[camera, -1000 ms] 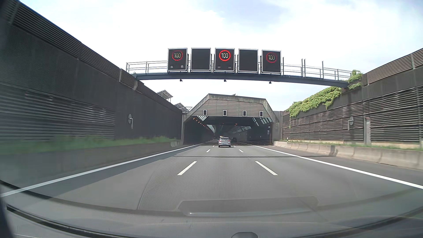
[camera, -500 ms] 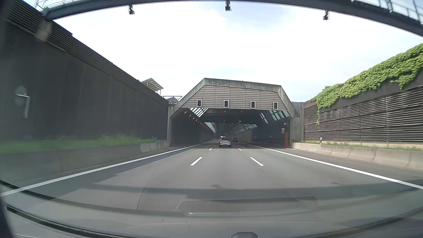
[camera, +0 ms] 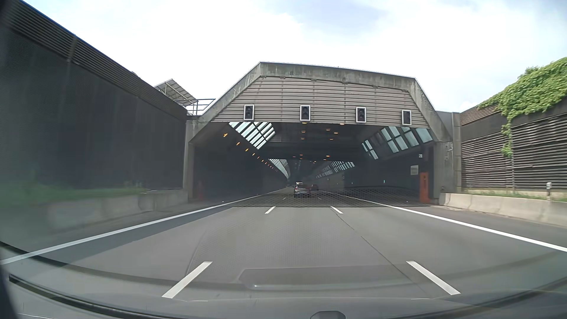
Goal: Follow the waypoints while adhering to traffic rules and regulations
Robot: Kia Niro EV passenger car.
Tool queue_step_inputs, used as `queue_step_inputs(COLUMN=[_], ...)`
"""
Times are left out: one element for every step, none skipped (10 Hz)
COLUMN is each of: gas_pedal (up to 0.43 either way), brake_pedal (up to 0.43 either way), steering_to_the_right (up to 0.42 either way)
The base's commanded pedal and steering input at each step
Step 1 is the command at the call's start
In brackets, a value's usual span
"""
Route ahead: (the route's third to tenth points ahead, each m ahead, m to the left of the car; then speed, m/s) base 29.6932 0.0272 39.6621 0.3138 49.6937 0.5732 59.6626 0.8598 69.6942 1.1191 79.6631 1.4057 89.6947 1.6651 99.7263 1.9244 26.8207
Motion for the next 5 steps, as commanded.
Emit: queue_step_inputs(gas_pedal=[0.15, 0.15, 0.15, 0.15, 0.15], brake_pedal=[0.0, 0.0, 0.0, 0.0, 0.0], steering_to_the_right=[0.001, 0.001, 0.001, 0.001, 0.001])
